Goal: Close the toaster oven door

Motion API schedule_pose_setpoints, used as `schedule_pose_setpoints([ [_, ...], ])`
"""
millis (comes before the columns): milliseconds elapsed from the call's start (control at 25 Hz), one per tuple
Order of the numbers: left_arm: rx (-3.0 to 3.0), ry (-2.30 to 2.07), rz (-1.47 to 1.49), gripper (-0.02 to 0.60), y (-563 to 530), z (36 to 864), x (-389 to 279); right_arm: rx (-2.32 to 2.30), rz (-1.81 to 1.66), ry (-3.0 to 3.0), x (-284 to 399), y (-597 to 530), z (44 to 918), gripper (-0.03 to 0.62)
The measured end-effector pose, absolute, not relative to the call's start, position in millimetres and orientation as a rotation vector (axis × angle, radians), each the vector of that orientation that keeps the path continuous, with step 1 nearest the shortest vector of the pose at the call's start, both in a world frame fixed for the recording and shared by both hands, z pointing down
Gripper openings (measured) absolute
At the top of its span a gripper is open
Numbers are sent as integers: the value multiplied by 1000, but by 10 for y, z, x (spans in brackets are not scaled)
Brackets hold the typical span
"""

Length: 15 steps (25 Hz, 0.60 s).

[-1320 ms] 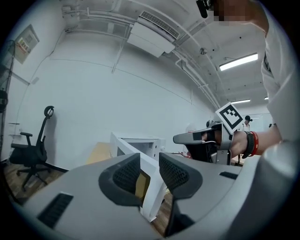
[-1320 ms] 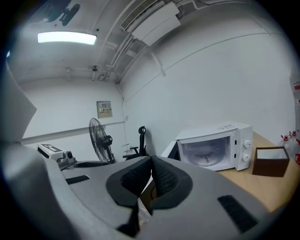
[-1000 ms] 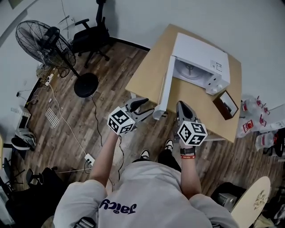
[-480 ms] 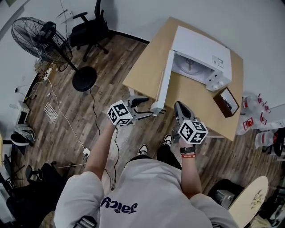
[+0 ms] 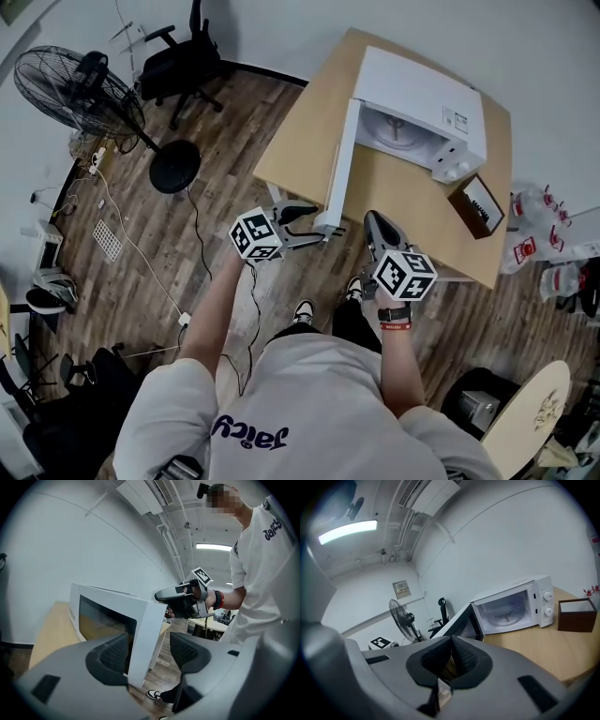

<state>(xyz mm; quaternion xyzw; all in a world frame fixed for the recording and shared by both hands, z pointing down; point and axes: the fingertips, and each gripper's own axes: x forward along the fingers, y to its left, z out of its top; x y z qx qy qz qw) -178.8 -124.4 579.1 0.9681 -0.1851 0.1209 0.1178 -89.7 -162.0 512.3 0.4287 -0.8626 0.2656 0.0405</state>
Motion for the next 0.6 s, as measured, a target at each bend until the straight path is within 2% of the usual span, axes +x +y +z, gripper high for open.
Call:
schedule_pose_setpoints([
  [120,2837,-539,372,282,-1266,5819,-1773,1328,821,-2634,-859,-1625,5149,15],
  [160,2837,-540,377,259,-1270,5827,-1775,1330,823,-2633,-854,-1620,5154,15],
  [200,2838,-540,385,183,-1272,5834,-1776,1332,823,-2632,-850,-1615,5157,15],
  [240,2842,-536,396,172,-1273,5839,-1773,1332,822,-2631,-845,-1610,5159,15],
  [600,2875,-516,470,156,-1261,5841,-1680,1344,808,-2633,-770,-1598,5118,15],
])
